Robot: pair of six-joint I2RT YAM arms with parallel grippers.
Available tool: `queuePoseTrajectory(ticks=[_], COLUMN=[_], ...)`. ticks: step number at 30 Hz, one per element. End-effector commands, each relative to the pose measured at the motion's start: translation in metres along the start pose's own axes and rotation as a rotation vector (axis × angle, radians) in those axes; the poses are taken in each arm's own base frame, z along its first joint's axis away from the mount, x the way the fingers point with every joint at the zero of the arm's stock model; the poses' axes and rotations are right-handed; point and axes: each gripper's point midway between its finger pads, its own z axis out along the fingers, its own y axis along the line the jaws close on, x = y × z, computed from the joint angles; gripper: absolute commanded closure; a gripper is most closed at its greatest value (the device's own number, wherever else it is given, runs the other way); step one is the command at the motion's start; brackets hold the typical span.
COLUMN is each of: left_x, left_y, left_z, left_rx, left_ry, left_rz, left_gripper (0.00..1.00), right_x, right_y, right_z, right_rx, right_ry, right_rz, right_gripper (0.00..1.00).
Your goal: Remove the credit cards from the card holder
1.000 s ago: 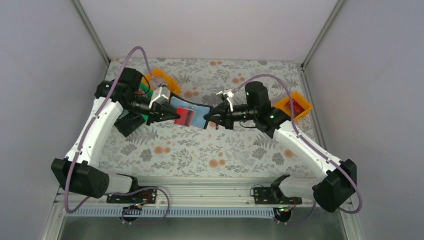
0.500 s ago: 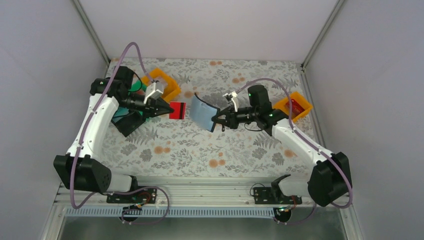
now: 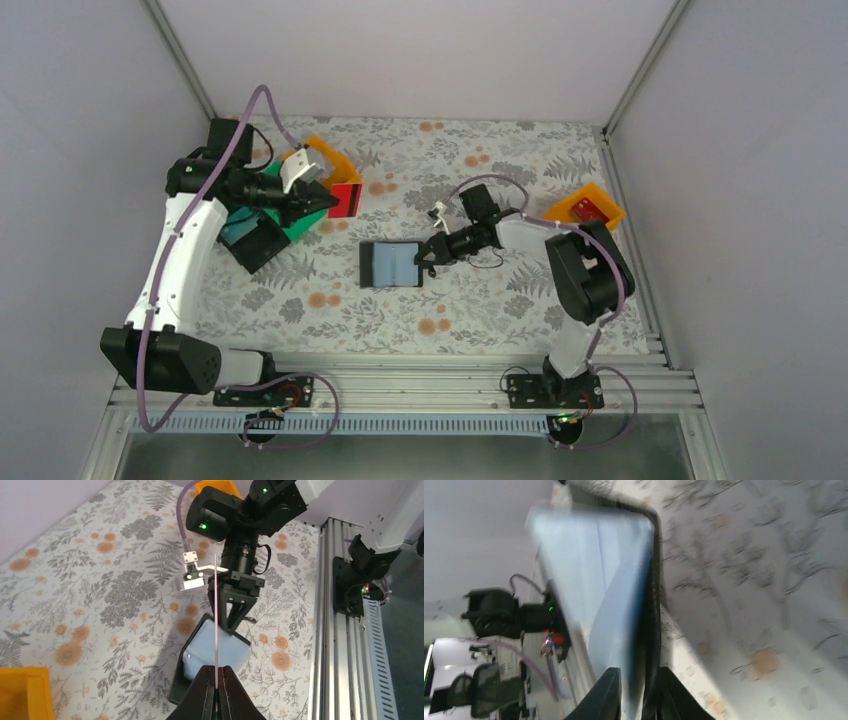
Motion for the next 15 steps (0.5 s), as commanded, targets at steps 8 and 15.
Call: queuePoseTrajectory(ticks=[8, 15], left_x=[0.006, -0.006], left_y=[0.011, -0.027], left_z=[0.028, 0.038], left_rx=[-0.16, 0.01], left_ry=[0.192, 0.189], left_rz=[0.047, 0.119], left_gripper=[0.98, 0.98], right_x=[-0.056, -0.064], right_y=[-0.087, 0.156], right_z=[-0.123, -0.119], right_rx=[0.636, 0.264], right_ry=[-0.271, -0.387], right_rz=[0.172, -0.676], right_gripper=[0.28, 0.22])
